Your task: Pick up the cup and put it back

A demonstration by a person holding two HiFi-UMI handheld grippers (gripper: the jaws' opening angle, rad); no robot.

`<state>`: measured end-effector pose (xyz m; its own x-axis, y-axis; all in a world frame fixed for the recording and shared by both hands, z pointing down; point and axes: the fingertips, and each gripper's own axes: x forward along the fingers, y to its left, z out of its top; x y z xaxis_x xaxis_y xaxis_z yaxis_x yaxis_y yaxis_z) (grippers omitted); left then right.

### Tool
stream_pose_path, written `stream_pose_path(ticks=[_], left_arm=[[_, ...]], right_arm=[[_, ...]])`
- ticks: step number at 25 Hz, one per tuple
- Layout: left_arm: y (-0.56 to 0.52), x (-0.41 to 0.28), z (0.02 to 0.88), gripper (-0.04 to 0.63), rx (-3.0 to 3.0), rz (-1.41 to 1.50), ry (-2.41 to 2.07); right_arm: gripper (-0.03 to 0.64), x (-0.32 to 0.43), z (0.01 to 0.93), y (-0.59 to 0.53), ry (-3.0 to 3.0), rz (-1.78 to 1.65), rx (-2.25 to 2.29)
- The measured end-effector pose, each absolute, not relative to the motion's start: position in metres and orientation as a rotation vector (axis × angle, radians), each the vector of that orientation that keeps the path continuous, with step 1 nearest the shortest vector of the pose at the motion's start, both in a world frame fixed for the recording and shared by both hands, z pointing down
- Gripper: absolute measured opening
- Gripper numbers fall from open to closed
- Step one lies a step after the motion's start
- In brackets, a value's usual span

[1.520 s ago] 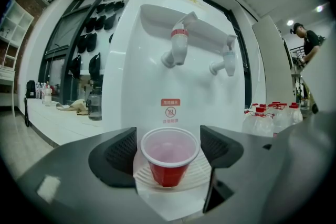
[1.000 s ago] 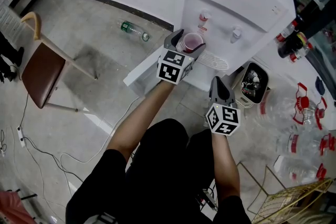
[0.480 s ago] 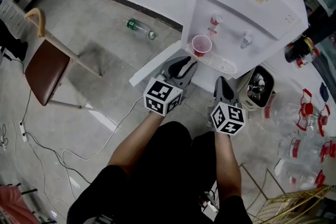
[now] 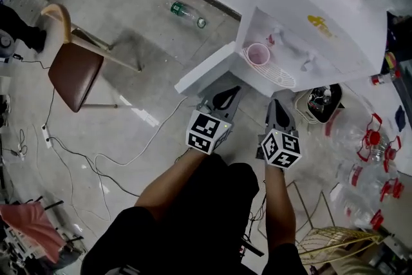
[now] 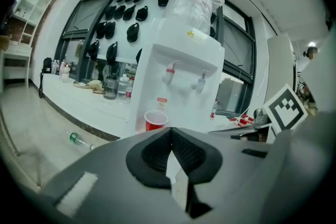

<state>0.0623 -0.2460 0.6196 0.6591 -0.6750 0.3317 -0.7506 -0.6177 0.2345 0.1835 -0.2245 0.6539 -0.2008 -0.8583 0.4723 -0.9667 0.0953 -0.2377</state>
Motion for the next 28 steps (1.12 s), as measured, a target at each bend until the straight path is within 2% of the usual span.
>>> stream_pose_path(ticks=[10, 20, 28], left_arm=[[-0.157, 0.033, 0.430, 0.007, 2.430, 0.393, -1.242], [-0.052, 0.009, 0.236, 0.006, 2.366, 0.341, -1.336], [-0.005, -0.011, 0.135, 0.007, 2.422, 0.241, -1.330]], right_arm=[[-0.005, 0.156, 0.478, -0.148, -2.145, 0.841, 1.711], [-0.005, 0.138, 0.307, -0.047, -2.163, 0.929, 1.680], [-0.005, 0.121, 0.209, 0.005, -2.203, 0.865, 1.746]])
